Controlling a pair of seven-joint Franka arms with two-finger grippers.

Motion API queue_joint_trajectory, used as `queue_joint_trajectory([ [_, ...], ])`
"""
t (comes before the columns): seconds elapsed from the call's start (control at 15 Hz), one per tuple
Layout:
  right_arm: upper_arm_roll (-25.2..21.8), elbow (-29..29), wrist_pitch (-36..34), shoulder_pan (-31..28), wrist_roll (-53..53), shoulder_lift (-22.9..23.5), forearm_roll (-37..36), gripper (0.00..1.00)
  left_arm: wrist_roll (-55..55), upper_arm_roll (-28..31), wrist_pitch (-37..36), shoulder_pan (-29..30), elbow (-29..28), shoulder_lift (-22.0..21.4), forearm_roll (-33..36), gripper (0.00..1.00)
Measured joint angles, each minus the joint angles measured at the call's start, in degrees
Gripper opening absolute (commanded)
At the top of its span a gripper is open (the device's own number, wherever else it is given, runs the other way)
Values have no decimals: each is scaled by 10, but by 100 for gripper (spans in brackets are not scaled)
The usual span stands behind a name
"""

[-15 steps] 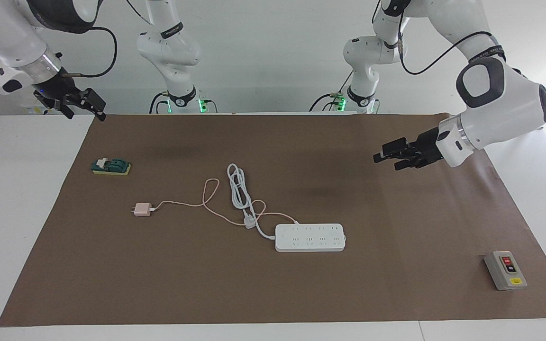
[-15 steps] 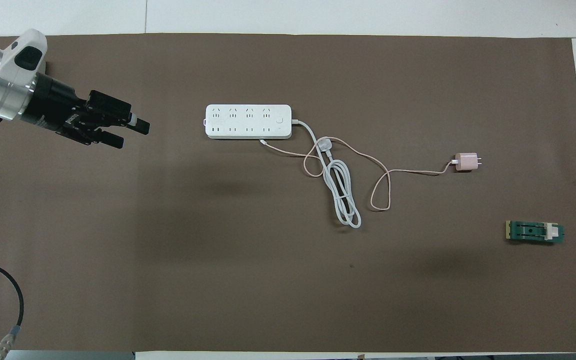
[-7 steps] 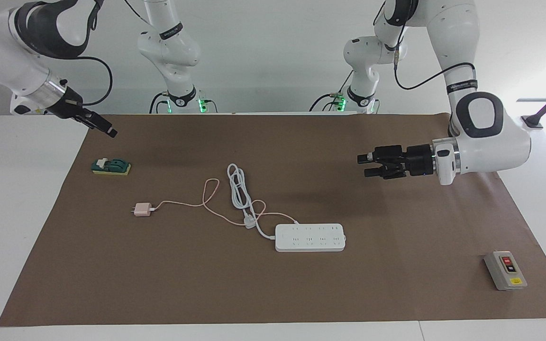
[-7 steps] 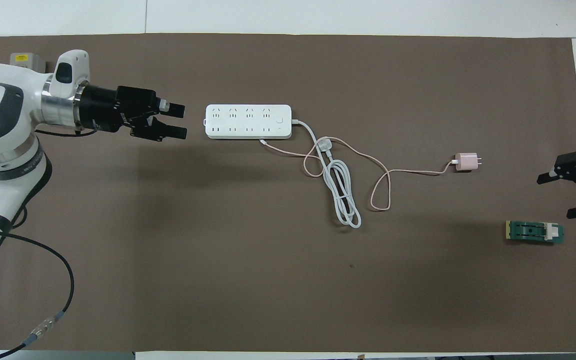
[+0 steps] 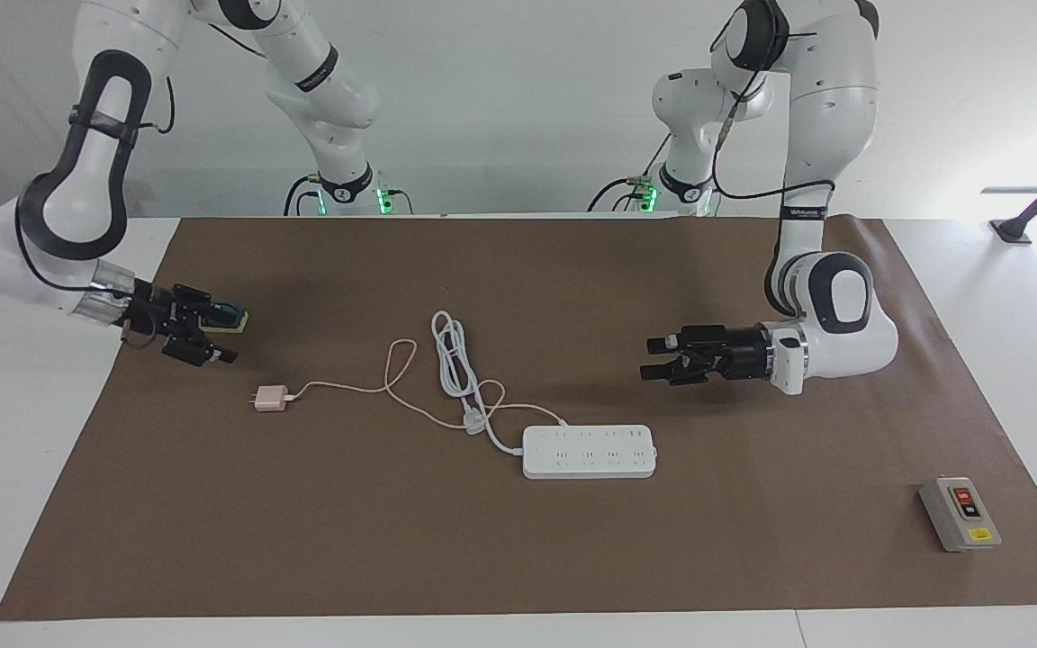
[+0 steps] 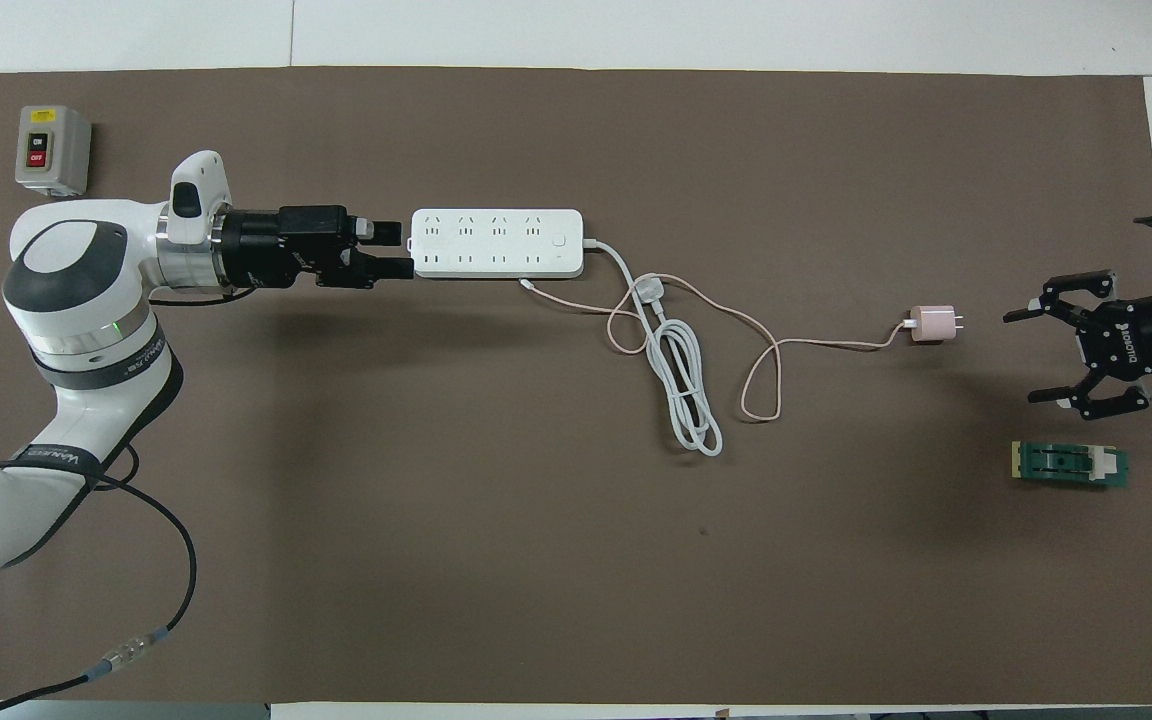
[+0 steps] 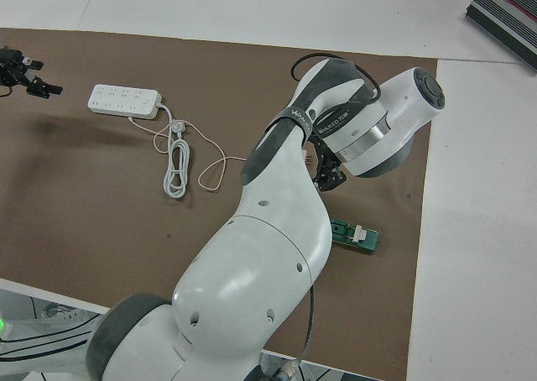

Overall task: Plug charger into power strip
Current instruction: 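Close the right gripper on the pink charger plug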

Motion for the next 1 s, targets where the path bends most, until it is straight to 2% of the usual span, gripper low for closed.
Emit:
queue_joint_trajectory([
  [0.13, 0, 2, 12, -2, 0, 35, 50, 100, 33, -3, -1, -1, 0, 23, -24, 100],
  [0.33, 3, 4, 17, 2, 3, 59, 99, 100, 44, -8, 0, -23, 6, 31, -64, 100],
  [0.67, 5, 4, 40, 15, 5, 79, 118, 100, 44, -9, 55, -75, 17, 31, -93, 100],
  [1.0, 5, 17, 46, 13, -1, 116, 118, 100, 44, -4, 65, -74, 17, 31, -94, 100],
])
